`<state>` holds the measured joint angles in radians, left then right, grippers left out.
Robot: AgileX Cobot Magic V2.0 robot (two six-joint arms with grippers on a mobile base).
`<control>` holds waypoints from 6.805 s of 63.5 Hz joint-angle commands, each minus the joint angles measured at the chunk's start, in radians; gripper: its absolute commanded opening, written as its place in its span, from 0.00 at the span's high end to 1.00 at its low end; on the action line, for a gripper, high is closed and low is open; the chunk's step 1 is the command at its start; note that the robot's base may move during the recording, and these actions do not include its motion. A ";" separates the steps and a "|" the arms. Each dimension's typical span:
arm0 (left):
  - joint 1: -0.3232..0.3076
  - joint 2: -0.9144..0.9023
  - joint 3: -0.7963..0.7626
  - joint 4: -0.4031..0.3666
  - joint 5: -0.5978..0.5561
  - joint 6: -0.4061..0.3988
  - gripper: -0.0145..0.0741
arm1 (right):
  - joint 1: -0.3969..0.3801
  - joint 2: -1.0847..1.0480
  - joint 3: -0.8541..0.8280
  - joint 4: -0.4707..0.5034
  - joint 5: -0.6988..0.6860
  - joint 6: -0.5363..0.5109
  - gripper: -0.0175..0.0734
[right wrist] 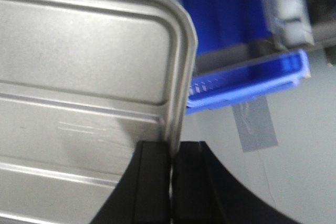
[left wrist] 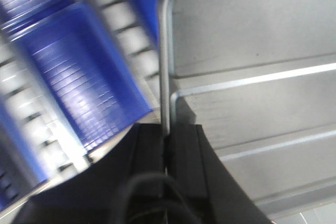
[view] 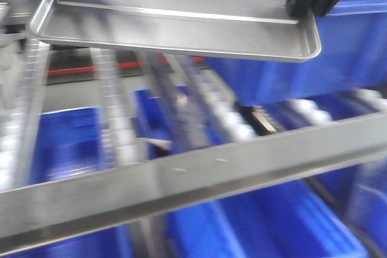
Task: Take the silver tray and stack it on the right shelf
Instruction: 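Hold the tray raised with both grippers while the base drives to the other shelf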
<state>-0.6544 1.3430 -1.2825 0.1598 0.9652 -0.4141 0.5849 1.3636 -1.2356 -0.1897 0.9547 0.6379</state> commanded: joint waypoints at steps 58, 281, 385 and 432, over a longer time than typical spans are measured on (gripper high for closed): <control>-0.007 -0.028 -0.033 0.040 -0.003 0.014 0.94 | -0.004 -0.037 -0.031 -0.059 -0.021 -0.016 0.75; -0.007 -0.028 -0.033 0.035 -0.003 0.014 0.94 | -0.004 -0.036 -0.031 -0.059 -0.025 -0.016 0.75; -0.007 -0.028 -0.033 0.034 -0.003 0.014 0.94 | -0.006 -0.031 -0.031 -0.062 -0.025 -0.016 0.75; -0.007 -0.028 -0.033 0.034 -0.003 0.014 0.94 | -0.006 -0.031 -0.031 -0.062 -0.025 -0.016 0.75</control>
<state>-0.6582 1.3475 -1.2825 0.1528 0.9640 -0.4141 0.5830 1.3637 -1.2356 -0.1915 0.9607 0.6362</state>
